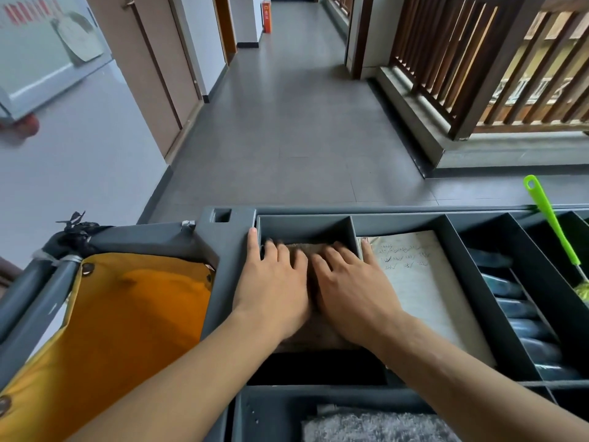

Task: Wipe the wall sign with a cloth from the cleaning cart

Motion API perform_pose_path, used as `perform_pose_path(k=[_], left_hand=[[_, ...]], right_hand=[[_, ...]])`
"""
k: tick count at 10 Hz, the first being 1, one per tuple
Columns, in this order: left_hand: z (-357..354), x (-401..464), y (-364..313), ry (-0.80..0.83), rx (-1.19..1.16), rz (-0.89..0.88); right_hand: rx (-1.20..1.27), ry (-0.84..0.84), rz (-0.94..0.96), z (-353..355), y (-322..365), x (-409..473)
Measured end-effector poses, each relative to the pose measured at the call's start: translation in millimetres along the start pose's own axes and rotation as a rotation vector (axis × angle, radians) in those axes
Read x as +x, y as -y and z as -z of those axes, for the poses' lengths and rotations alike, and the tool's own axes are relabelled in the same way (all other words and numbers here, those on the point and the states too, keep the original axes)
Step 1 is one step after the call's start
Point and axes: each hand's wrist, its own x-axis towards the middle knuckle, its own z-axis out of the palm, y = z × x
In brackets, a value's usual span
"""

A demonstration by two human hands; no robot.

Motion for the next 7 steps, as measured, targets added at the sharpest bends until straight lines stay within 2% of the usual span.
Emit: perform_pose_path(k=[4,5,6,7], left_hand=[[8.7,-5.5,-1.8,-0.048,-0.116,0.031],[8.7,-11.8,-1.3,-0.13,-0.322,0.103],[13.0,-27.7,2.0,-0.2,-0.657,0.198],[18.5,-41.8,17.8,-0.214,-0.748,0.286]], right_hand=[[-0.013,-0.025,0.036,4.5,2.6,-7.1],[0.075,-0.063,0.078,7.6,2.1,-10.9],[0.18,-0.069,0.125,9.7,1.7,-16.0],[0.185,-0.073,0.167,21.5,-0.7,-8.0]])
